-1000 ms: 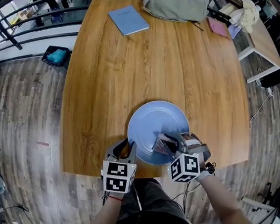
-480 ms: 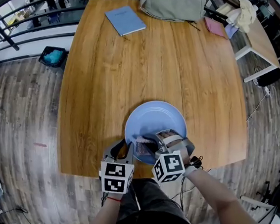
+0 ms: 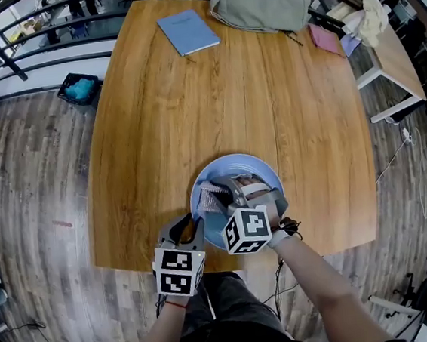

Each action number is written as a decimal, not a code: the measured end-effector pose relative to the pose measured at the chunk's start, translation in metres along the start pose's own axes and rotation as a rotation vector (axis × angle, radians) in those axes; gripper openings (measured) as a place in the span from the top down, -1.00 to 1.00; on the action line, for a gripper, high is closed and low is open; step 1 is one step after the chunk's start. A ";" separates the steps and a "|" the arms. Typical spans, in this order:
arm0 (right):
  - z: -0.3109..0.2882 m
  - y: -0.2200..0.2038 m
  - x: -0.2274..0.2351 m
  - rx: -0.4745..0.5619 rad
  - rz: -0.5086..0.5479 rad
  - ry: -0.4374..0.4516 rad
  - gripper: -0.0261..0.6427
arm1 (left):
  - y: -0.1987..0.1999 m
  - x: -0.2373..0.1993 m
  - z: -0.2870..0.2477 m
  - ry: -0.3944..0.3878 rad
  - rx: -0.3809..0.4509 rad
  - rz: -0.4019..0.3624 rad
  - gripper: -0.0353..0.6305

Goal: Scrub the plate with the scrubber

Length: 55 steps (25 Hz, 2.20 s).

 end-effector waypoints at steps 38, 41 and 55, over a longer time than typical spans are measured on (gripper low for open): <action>0.084 -0.102 -0.013 -0.460 -0.157 0.183 0.71 | 0.001 -0.001 0.001 -0.004 0.008 0.007 0.64; 0.087 -0.081 -0.029 -0.385 -0.162 0.273 0.70 | 0.002 -0.002 0.001 -0.002 0.008 0.005 0.64; 0.067 -0.009 -0.060 -0.063 -0.104 0.425 0.68 | 0.004 0.009 -0.002 -0.152 0.054 0.032 0.52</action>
Point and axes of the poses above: the fingertips, and each gripper's own axes: z backward along the fingers, x to its right, y out of its top, the point moved 1 cm from there along z, backward along the fingers, and after that the axes turned 12 degrees about -y, right-handed, at the moved point
